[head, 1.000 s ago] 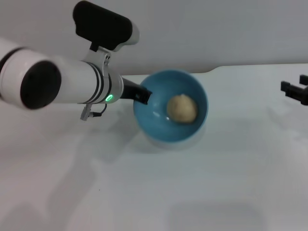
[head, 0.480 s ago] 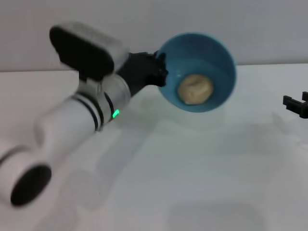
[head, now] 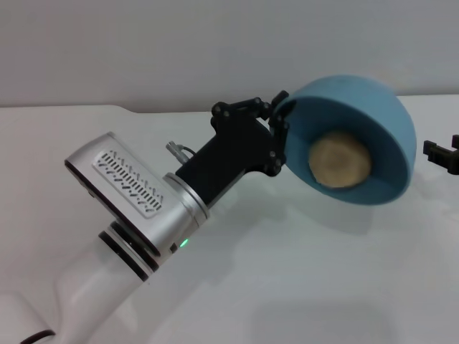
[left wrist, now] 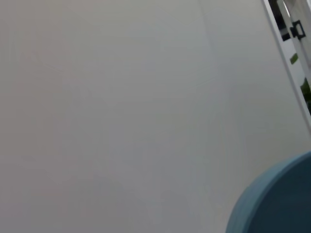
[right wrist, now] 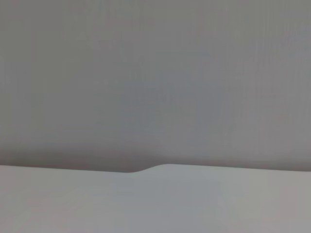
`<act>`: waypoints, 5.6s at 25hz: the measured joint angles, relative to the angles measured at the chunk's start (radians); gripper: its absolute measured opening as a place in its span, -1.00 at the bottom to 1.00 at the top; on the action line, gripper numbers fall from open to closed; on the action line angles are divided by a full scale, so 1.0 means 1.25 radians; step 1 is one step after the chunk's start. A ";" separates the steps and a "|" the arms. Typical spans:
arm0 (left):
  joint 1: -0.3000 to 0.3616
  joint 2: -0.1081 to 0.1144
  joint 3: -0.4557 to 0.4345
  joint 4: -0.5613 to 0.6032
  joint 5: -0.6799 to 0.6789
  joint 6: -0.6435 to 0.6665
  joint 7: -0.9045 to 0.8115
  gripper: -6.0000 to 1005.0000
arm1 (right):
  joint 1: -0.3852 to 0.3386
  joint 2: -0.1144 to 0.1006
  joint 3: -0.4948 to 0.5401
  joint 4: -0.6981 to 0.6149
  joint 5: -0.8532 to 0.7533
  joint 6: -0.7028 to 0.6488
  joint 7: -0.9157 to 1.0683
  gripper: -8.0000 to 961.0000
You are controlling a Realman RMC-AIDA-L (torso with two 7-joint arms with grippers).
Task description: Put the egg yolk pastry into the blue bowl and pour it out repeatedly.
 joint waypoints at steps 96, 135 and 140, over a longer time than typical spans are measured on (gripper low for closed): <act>-0.258 0.011 -0.643 0.159 0.002 -1.539 -0.018 -0.98 | 0.299 -0.006 -0.349 -0.115 -0.397 -0.561 0.509 0.14; -0.409 0.007 -0.614 0.180 0.039 -1.722 -0.009 -0.98 | 0.390 -0.003 -0.615 0.023 -0.385 -0.423 0.567 -0.07; -0.410 0.008 -0.613 0.182 0.039 -1.724 -0.009 -0.98 | 0.385 -0.004 -0.619 -0.002 -0.395 -0.439 0.559 -0.18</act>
